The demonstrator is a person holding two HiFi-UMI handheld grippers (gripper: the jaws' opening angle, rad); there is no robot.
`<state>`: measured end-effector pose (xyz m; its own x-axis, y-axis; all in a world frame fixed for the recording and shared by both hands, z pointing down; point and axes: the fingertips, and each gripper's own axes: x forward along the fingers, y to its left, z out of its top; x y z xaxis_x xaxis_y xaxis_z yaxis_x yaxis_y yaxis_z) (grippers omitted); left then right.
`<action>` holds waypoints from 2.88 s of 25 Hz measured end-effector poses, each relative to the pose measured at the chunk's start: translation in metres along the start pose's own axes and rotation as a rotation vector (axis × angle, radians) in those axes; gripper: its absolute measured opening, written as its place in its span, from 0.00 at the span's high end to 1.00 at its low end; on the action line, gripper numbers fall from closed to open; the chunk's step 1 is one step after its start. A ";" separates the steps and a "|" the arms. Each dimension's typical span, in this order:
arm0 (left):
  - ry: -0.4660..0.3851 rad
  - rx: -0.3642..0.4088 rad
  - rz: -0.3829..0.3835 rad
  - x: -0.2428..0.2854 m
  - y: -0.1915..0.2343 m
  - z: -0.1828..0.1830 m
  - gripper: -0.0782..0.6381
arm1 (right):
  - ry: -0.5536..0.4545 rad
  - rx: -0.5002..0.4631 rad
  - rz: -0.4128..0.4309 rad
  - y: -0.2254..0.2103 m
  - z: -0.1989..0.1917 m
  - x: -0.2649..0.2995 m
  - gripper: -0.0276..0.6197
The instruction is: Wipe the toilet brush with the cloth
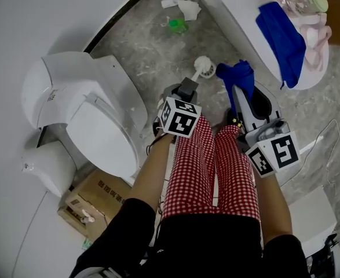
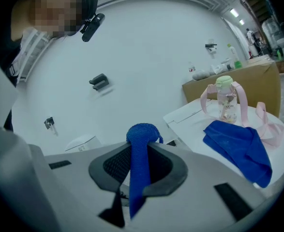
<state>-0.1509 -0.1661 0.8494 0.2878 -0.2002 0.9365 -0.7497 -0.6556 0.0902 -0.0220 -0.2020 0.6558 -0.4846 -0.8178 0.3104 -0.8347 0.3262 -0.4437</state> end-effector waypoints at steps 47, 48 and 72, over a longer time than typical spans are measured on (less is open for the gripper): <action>-0.183 -0.082 0.067 -0.117 0.013 0.056 0.66 | -0.019 -0.030 0.086 0.046 0.065 0.027 0.86; -0.186 -0.082 0.069 -0.119 0.013 0.057 0.66 | -0.018 -0.027 0.088 0.047 0.066 0.027 0.86; -0.302 -0.131 0.105 -0.188 0.013 0.086 0.66 | -0.072 -0.042 0.109 0.069 0.105 0.006 0.86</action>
<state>-0.1635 -0.1992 0.6456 0.3535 -0.4806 0.8025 -0.8491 -0.5248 0.0597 -0.0555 -0.2339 0.5391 -0.5544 -0.8076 0.2009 -0.7890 0.4333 -0.4357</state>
